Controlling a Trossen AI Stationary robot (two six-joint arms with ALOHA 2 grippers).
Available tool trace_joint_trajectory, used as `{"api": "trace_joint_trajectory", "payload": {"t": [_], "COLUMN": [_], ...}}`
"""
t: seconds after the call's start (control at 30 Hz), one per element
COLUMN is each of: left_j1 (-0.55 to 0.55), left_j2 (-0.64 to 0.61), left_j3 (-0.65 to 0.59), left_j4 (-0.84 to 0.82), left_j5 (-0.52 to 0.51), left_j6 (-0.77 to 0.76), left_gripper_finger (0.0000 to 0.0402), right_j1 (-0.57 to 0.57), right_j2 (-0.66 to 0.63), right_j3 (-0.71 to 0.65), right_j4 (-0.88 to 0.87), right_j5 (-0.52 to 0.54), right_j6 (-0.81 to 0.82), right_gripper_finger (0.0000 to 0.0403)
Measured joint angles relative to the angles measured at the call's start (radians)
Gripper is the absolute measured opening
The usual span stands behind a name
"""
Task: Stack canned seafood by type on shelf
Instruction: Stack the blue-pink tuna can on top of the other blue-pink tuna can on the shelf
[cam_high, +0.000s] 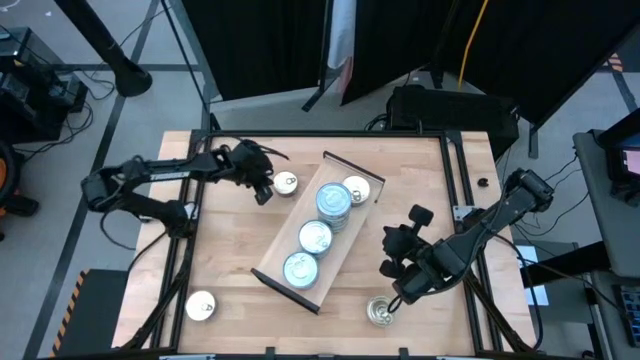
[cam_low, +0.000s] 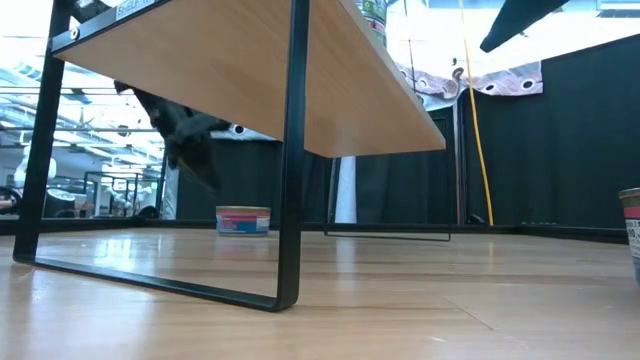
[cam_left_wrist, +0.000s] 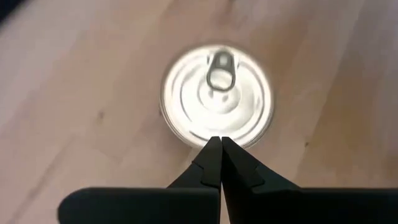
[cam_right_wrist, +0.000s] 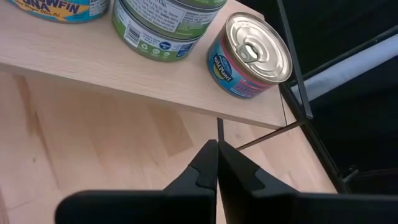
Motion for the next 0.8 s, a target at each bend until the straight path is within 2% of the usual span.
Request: {"api": "trace_joint_trajectory", "payload": {"t": [0.23,0.5,0.67,0.8], "left_j1": [-0.015,-0.018,-0.021,-0.033], "left_j2": [0.111,0.128,0.128,0.136], "left_j3": [0.001,0.004,0.004,-0.005], "left_j4": [0.044,0.056,0.022,-0.071], "left_j5": [-0.011,-0.028,-0.051,-0.113], "left_j6": [-0.026,-0.053,-0.084,-0.128], "left_gripper_finger": [0.0001,0.0,0.0,0.0], "right_j1": [0.0,0.0,0.0,0.0], "right_j2": [0.0,0.0,0.0,0.0], "right_j3": [0.0,0.0,0.0,0.0], "right_j4": [0.004,0.017,0.018,0.019], "right_j5": [-0.001,-0.002,-0.002,-0.003], "right_j6": [0.0,-0.007,-0.007,-0.007], "right_gripper_finger": [0.0001,0.0001,0.0001,0.0001]}}
